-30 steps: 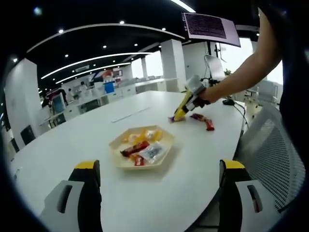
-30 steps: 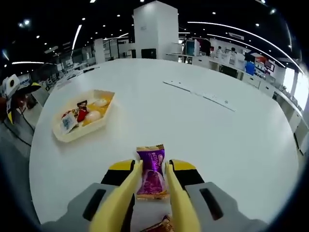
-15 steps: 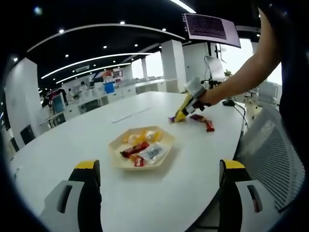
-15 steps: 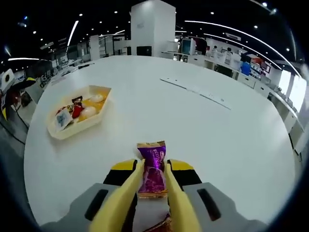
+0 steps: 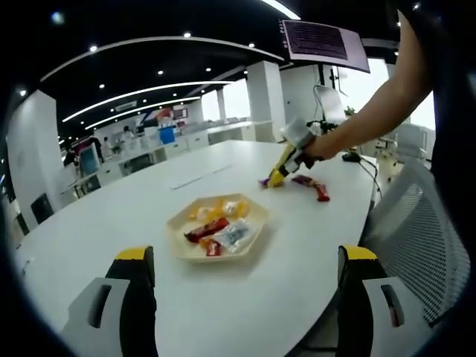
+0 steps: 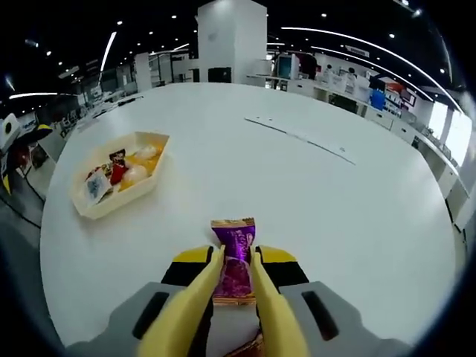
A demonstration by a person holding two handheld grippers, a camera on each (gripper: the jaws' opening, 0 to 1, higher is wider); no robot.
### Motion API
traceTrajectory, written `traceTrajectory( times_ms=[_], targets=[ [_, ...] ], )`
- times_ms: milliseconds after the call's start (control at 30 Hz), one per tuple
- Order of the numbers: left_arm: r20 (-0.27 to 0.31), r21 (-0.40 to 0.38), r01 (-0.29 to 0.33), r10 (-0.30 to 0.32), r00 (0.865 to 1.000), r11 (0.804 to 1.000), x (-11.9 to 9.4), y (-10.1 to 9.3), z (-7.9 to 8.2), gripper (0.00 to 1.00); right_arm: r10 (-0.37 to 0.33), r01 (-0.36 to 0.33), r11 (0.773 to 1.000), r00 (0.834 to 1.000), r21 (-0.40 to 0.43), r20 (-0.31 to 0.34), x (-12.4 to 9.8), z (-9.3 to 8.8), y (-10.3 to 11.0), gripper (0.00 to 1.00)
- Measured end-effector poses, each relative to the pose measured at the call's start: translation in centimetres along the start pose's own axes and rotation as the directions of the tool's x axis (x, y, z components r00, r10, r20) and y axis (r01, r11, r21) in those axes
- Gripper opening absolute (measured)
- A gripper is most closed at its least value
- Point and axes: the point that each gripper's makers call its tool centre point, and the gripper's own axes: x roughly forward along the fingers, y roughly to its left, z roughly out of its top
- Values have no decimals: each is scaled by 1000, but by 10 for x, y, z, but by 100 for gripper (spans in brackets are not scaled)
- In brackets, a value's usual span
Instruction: Place the target food into the container with the food tongs after gripping and lifting it, then release it inside without dropping or visibly crushing the food.
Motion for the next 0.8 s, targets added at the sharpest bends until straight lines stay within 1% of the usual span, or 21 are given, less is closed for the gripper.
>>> traceTrajectory(
  times_ms=[100, 167, 233, 267, 333, 533, 700, 800],
  targets=[
    [-2, 1, 0, 0, 1000, 1000, 0, 0, 0, 99, -11, 11, 1000, 1000, 6, -20, 0, 1, 2, 21],
    [0, 2, -2, 2, 1000, 1000, 0, 0, 0, 99, 12, -9, 997, 999, 79, -36, 0, 2, 7, 22],
    [8, -2, -5, 5, 1000, 1000, -1, 1, 1, 99, 1, 1, 1000, 999, 29, -51, -1, 4, 6, 22],
    [11, -3, -8, 8, 1000, 1000, -1, 2, 2, 99, 2, 0, 1000, 998, 23, -59, -2, 6, 6, 22],
    [18, -6, -14, 14, 1000, 1000, -2, 3, 3, 99, 2, -1, 1000, 998, 23, -59, -3, 9, 5, 22],
    [32, 2, -18, 18, 999, 1000, -3, 4, 6, 99, 3, -2, 1000, 999, 13, -55, -15, 26, 4, 22],
    [40, 3, -19, 19, 999, 1000, -4, 3, 8, 99, 6, -7, 1000, 999, -16, -47, -25, 42, 4, 22],
    [42, 2, -18, 18, 999, 1000, -5, 3, 8, 99, 0, 0, 1000, 999, -14, -41, -32, 51, 0, 22]
  ],
)
